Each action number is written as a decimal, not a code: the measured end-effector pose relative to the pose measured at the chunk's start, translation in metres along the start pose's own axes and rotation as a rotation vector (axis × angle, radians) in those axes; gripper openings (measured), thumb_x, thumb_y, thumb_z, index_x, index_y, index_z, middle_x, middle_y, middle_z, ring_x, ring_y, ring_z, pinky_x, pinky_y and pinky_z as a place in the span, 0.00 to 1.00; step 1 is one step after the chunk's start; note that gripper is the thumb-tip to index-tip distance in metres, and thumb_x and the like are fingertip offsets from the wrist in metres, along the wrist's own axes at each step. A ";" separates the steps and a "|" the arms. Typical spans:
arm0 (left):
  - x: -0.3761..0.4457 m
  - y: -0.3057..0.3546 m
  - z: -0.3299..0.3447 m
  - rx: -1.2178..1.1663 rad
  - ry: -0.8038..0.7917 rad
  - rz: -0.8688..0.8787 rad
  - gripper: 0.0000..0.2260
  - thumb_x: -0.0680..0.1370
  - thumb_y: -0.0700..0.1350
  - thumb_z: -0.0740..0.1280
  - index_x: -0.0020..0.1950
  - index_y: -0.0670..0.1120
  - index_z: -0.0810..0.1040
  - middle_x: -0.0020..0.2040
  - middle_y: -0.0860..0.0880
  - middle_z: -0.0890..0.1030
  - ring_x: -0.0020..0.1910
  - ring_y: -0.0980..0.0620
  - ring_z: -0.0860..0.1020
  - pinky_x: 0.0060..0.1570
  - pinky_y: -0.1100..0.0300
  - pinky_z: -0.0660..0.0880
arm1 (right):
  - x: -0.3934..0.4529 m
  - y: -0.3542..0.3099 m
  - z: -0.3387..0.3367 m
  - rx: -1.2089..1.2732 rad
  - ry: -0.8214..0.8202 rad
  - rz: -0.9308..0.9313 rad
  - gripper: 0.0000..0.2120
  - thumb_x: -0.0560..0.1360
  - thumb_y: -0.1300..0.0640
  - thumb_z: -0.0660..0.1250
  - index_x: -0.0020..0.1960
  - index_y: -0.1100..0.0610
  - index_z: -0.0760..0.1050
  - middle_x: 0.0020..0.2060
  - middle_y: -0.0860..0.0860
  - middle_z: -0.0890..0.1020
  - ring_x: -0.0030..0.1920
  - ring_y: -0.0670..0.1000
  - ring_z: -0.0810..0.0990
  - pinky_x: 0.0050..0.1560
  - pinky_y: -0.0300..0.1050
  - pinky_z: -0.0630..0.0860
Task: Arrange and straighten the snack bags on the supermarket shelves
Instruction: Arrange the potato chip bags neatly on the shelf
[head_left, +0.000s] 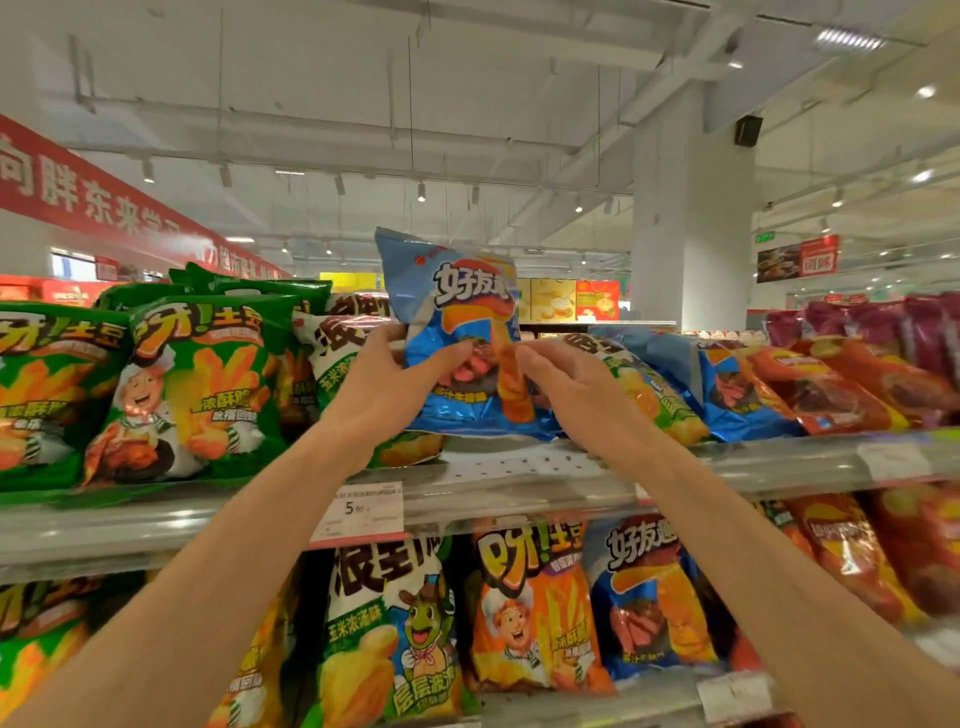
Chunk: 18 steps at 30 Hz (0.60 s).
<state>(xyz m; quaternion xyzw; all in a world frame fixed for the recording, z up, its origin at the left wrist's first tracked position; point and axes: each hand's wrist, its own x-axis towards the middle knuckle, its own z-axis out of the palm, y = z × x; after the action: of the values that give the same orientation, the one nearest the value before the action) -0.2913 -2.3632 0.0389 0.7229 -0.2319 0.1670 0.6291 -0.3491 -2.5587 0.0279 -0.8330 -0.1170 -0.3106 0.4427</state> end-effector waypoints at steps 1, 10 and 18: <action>0.001 0.000 0.003 -0.027 0.023 0.018 0.25 0.75 0.56 0.75 0.67 0.53 0.70 0.54 0.56 0.81 0.51 0.57 0.82 0.47 0.61 0.78 | 0.003 0.004 -0.007 -0.016 -0.008 -0.010 0.17 0.84 0.44 0.59 0.67 0.49 0.77 0.57 0.43 0.82 0.60 0.45 0.80 0.65 0.46 0.76; 0.002 -0.004 0.006 -0.011 0.185 0.137 0.07 0.80 0.49 0.72 0.54 0.56 0.76 0.50 0.56 0.83 0.47 0.58 0.83 0.46 0.63 0.79 | 0.031 0.062 -0.082 -0.542 0.126 0.202 0.23 0.81 0.42 0.64 0.67 0.57 0.72 0.59 0.53 0.79 0.55 0.52 0.79 0.55 0.50 0.78; -0.004 -0.004 -0.022 -0.017 0.276 0.127 0.08 0.80 0.50 0.71 0.58 0.54 0.76 0.50 0.57 0.82 0.48 0.60 0.81 0.42 0.66 0.75 | 0.039 0.088 -0.093 -0.464 0.074 0.396 0.42 0.75 0.30 0.63 0.78 0.56 0.61 0.71 0.57 0.72 0.68 0.60 0.74 0.67 0.58 0.74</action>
<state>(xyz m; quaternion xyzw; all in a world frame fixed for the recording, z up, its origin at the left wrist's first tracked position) -0.2917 -2.3406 0.0365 0.6716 -0.1900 0.3020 0.6494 -0.3160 -2.6884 0.0324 -0.9065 0.1378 -0.2671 0.2965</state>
